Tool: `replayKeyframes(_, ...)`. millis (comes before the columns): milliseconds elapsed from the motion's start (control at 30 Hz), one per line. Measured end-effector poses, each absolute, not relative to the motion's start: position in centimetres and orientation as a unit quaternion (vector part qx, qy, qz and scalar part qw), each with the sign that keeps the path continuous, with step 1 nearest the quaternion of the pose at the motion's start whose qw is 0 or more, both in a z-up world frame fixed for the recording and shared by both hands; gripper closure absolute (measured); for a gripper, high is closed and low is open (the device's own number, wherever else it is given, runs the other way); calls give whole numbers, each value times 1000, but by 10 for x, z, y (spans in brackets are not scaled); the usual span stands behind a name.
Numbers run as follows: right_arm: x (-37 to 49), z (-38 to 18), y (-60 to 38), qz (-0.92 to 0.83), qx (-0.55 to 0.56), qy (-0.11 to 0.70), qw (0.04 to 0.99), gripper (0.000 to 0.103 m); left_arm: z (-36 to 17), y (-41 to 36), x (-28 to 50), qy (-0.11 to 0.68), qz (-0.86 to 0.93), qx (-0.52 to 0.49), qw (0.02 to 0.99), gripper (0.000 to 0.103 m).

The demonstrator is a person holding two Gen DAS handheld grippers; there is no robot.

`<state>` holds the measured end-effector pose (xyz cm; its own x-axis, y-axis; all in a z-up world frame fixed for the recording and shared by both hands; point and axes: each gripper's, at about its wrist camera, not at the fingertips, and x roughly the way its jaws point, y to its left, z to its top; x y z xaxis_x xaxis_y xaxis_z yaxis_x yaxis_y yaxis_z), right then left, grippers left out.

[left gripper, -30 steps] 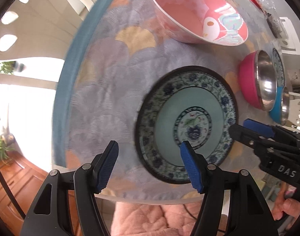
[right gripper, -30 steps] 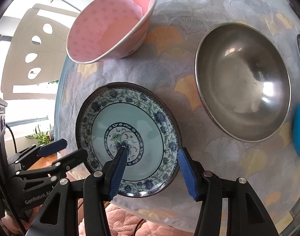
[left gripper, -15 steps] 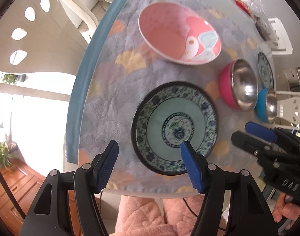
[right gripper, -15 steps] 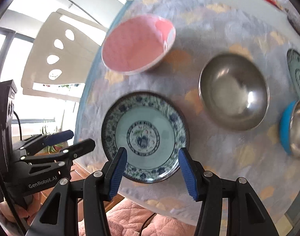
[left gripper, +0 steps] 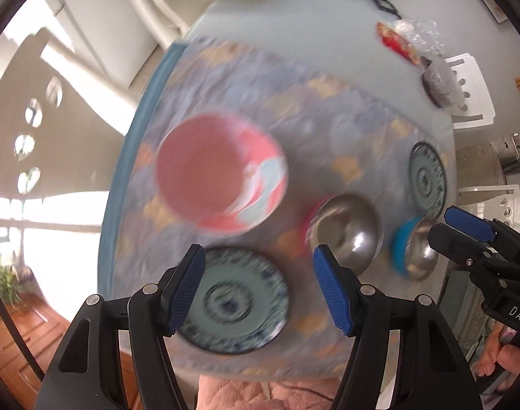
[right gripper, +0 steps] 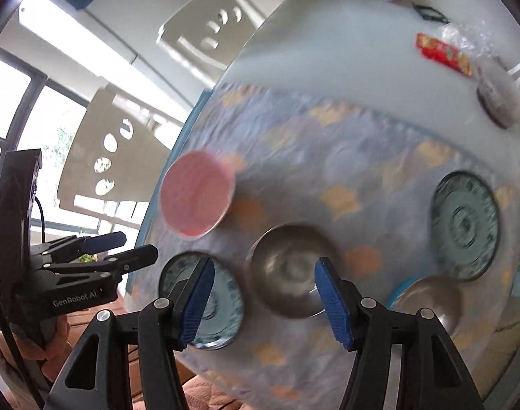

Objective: Organize plates and bowls
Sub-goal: 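Move both grippers over to a third blue-and-white floral plate, then close both grippers on the rim of the third floral plate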

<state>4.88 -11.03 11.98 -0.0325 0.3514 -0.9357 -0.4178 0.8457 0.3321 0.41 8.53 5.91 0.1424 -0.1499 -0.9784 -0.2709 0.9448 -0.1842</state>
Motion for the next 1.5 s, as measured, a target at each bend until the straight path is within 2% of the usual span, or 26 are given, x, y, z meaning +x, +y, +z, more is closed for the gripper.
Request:
replayKeyframes(200,108,118,-186,263,10,652,711,43,62,24,71,650,34,-146,745,39)
replayKeyframes(467,156,52,-284,201,36,695,689,43,34,-62,132,671,17,-143,728,39)
replayKeyframes(800,182,-7,-374,122,75,722,676,43,-16,-136,169,707,-1,-121,697,39)
replayKeyframes(1067,194,-34,-412,75,83,729,675,42,-56,-169,189,730,-10,-114,673,39)
replayKeyframes(1433,196,-73,-413,75,81,750,652,42,-92,-204,198,748,-26,-93,657,39)
replayKeyframes(1500,196,-73,-410,76,69,749,655,39,-96,-209,197,749,-26,-88,657,39)
